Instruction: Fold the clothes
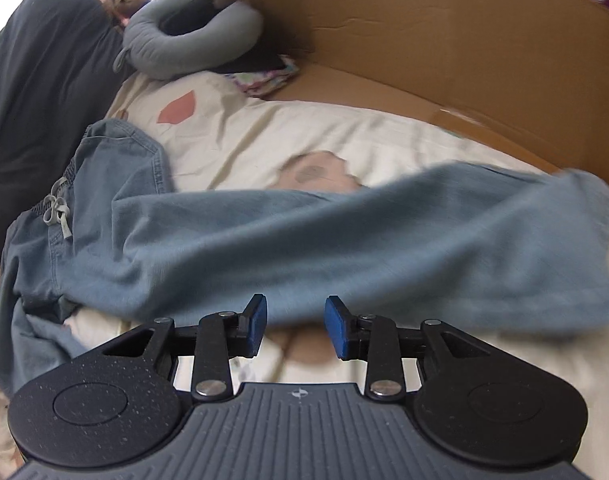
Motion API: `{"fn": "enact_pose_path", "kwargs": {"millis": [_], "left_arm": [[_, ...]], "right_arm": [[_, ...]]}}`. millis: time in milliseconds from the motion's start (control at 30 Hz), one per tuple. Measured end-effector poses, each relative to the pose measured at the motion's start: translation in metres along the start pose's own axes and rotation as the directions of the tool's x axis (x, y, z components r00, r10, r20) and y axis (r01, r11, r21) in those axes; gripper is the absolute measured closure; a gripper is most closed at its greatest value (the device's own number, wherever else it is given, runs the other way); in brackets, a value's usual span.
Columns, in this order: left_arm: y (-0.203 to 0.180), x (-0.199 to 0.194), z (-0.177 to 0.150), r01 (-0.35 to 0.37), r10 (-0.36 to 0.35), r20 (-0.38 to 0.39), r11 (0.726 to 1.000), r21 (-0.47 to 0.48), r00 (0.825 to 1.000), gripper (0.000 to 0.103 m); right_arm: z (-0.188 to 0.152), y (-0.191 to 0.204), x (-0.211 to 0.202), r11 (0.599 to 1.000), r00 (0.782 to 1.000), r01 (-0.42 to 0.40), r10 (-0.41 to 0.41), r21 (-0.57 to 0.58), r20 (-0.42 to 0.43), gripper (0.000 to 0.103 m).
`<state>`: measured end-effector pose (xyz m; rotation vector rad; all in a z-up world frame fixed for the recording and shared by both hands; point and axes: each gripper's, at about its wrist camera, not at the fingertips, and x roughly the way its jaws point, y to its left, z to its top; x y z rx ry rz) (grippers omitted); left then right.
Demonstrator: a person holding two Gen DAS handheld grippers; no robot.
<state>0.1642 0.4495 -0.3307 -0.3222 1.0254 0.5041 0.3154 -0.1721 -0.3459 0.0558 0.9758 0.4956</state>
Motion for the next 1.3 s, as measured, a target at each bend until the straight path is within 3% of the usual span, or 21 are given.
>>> {"fn": "enact_pose_path", "kwargs": {"millis": [233,667,833,933,1300], "left_arm": [[0.019,0.018,0.015,-0.016,0.015,-0.008,0.997,-0.078,1.0,0.049],[0.058,0.028,0.032,-0.002,0.027,0.097,0.968,-0.252,0.995,0.052],[0.065,0.025,0.036,0.024,0.024,0.138,0.942,-0.334,0.99,0.054],[0.064,0.03,0.039,0.03,0.022,0.157,0.946,-0.323,0.987,0.054],[0.051,0.065,0.034,0.114,-0.061,0.151,0.921,-0.372,0.987,0.054]], "right_arm": [[0.062,0.037,0.061,0.994,0.996,-0.083,0.084,-0.077,0.004,0.064],[0.186,0.129,0.15,0.957,0.986,-0.159,0.165,-0.241,0.005,0.064],[0.211,0.171,0.166,0.935,0.982,-0.179,0.188,-0.307,-0.001,0.064],[0.221,0.194,0.174,0.924,0.981,-0.187,0.195,-0.334,-0.01,0.064],[0.238,0.271,0.207,0.866,0.976,-0.21,0.216,-0.453,-0.038,0.064]]}}
